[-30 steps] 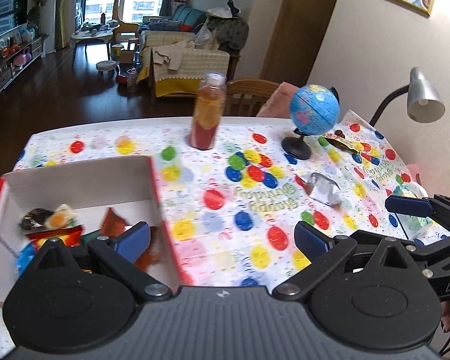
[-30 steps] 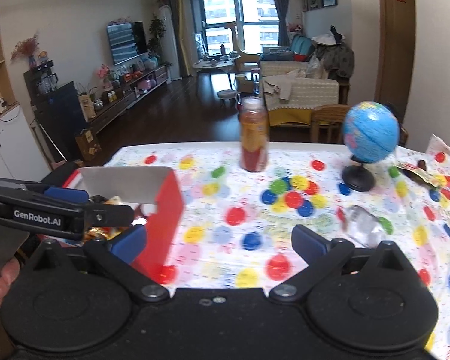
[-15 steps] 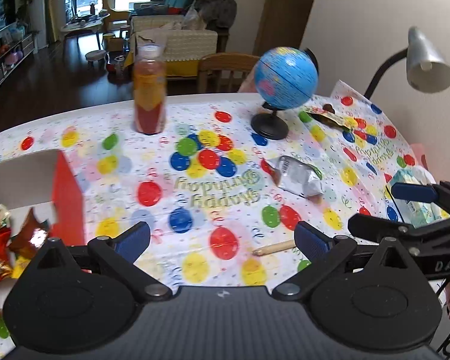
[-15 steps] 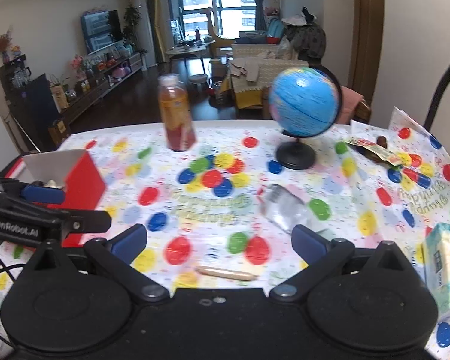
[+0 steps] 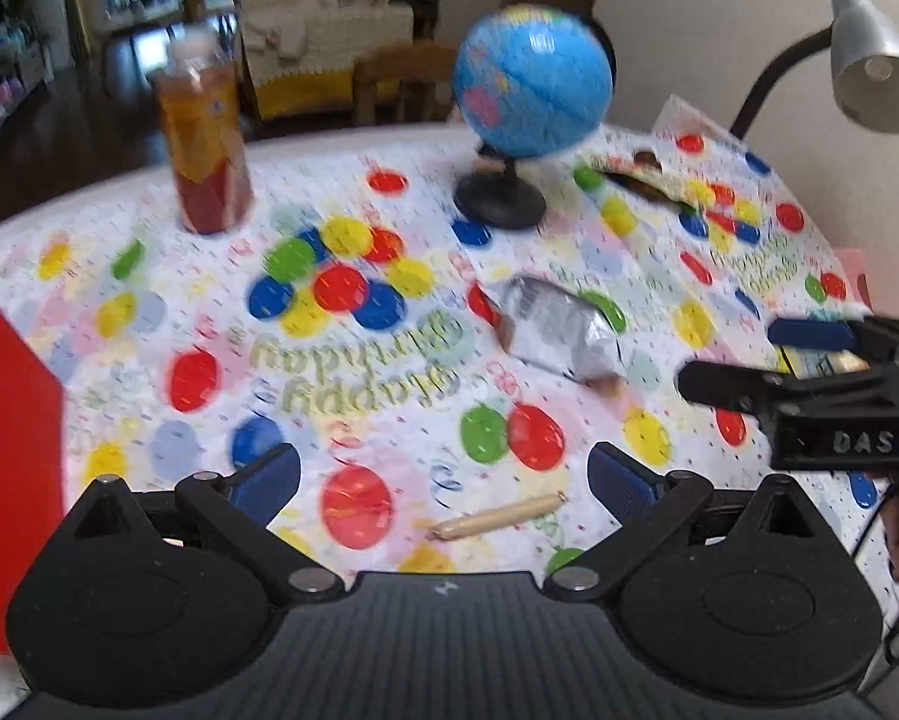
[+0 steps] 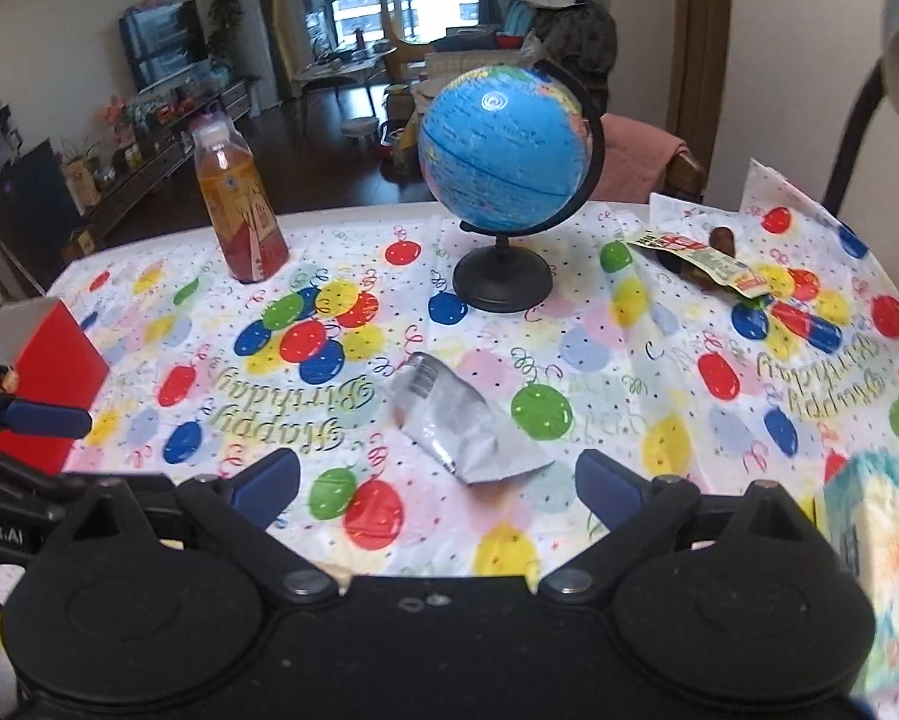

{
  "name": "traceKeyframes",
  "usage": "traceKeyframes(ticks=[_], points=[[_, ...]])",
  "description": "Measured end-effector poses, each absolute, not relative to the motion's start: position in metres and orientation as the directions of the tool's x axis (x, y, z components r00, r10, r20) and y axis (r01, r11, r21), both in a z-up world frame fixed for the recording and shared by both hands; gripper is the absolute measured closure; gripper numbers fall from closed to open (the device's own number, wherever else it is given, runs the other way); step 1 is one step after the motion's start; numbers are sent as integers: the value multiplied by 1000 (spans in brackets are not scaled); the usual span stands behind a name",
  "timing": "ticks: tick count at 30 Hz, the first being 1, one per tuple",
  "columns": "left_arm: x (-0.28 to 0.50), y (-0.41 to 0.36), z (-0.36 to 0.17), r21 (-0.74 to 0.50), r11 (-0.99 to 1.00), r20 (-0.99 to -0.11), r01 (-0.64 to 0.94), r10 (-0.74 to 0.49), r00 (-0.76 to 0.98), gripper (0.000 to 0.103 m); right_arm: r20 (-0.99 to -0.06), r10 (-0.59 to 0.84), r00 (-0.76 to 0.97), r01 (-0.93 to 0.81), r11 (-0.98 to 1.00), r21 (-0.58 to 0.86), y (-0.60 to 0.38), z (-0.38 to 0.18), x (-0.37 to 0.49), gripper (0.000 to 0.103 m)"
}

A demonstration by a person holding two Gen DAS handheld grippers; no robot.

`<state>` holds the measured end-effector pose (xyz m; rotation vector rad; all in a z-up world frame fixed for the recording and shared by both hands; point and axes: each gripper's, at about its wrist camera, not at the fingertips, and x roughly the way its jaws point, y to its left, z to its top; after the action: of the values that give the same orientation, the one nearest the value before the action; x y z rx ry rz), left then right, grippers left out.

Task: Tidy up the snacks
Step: 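Grasp the silver foil bag with the right tool while the left tool grasps the sausage stick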

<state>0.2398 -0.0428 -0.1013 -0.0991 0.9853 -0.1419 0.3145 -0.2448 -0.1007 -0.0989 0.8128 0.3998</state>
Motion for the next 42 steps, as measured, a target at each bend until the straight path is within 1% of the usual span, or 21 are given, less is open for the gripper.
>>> traceKeyframes(ticks=[3, 7, 10, 14, 17, 23, 26, 28, 29, 30, 34, 36, 37, 39, 42], points=[[254, -54, -114, -153, 982, -850, 110, -188, 493, 0, -735, 309, 604, -406, 913, 50, -245, -110, 334, 6], [264, -69, -129, -150, 974, -874, 169, -210, 438, 0, -745, 302, 594, -415, 909, 38, -243, -124, 359, 11], [267, -79, -141, -129, 968, -893, 217, -209, 399, 0, -752, 309, 583, -422, 905, 45, -241, -135, 374, 15], [272, -86, -161, -123, 961, -921, 247, -204, 332, 0, -757, 324, 567, -446, 894, 48, -236, -146, 389, 16], [273, -88, -171, -132, 955, -928, 266, -213, 306, 0, -770, 313, 556, -467, 884, 22, -227, -156, 401, 21], [272, -94, -186, -112, 933, -941, 343, -210, 265, 1, -790, 303, 533, -498, 867, -3, -216, -173, 416, 23], [274, -93, -194, -106, 931, -946, 348, -202, 253, 2, -796, 301, 526, -504, 864, -6, -214, -179, 419, 25], [276, -90, -197, -122, 933, -946, 339, -212, 245, 11, -796, 303, 523, -507, 862, -4, -213, -182, 420, 27], [277, -90, -199, -117, 934, -948, 338, -206, 243, 20, -797, 302, 524, -507, 862, -8, -212, -183, 420, 28], [277, -91, -199, -102, 936, -948, 338, -194, 253, 25, -797, 301, 524, -509, 861, -10, -212, -184, 421, 29], [279, -92, -198, -95, 932, -943, 350, -197, 268, 30, -801, 300, 518, -513, 858, -10, -211, -188, 423, 33], [277, -95, -197, -90, 921, -939, 378, -205, 275, 43, -803, 291, 520, -513, 858, -22, -209, -190, 424, 41], [277, -97, -197, -86, 916, -937, 393, -208, 279, 47, -805, 286, 520, -513, 858, -26, -209, -191, 424, 48], [274, -101, -197, -60, 907, -934, 417, -198, 296, 57, -807, 288, 515, -515, 857, -23, -209, -193, 423, 52], [269, -105, -196, -33, 895, -931, 446, -190, 312, 66, -804, 283, 523, -523, 852, -40, -207, -193, 419, 57]])
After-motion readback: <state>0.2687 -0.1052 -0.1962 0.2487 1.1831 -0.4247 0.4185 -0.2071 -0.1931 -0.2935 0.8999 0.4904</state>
